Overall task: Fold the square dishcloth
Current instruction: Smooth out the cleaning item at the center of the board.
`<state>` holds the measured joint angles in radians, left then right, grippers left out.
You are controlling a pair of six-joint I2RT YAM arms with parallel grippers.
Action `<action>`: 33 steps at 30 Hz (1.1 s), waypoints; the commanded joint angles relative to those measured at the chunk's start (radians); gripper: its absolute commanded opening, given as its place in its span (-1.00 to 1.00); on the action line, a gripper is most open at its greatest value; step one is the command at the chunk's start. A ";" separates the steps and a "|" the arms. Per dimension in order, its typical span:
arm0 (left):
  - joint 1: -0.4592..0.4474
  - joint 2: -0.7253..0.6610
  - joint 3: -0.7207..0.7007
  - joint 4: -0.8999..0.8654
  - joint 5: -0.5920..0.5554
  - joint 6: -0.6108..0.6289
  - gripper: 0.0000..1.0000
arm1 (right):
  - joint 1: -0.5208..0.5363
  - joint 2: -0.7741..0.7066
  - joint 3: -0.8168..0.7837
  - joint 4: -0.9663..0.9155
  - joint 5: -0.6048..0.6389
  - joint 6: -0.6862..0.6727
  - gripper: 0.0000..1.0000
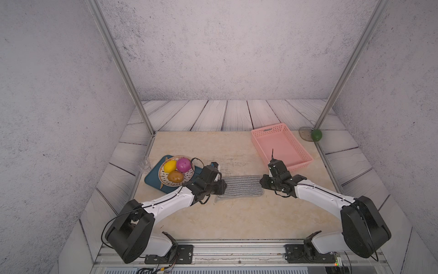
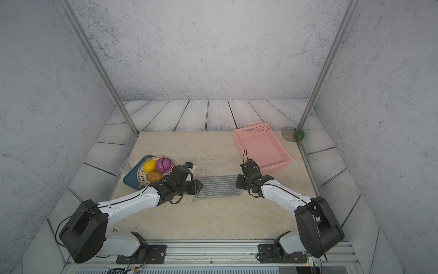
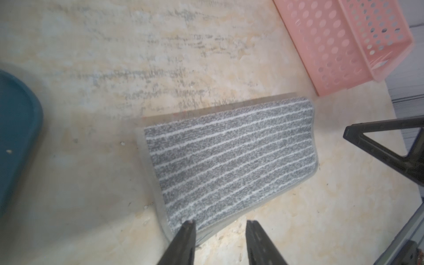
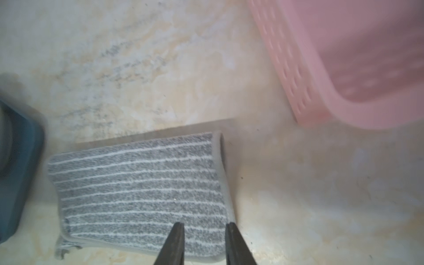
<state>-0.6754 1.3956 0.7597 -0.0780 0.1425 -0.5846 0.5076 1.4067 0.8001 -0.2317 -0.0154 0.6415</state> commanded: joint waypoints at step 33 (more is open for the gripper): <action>0.137 0.446 0.098 0.188 0.005 -0.005 -0.77 | 0.024 0.585 0.176 0.517 -0.355 0.078 -0.58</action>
<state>-0.5568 1.8145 0.8921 0.1131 0.1532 -0.5800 0.5320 1.9720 0.9916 0.3077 -0.4049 0.7258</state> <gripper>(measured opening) 0.119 0.211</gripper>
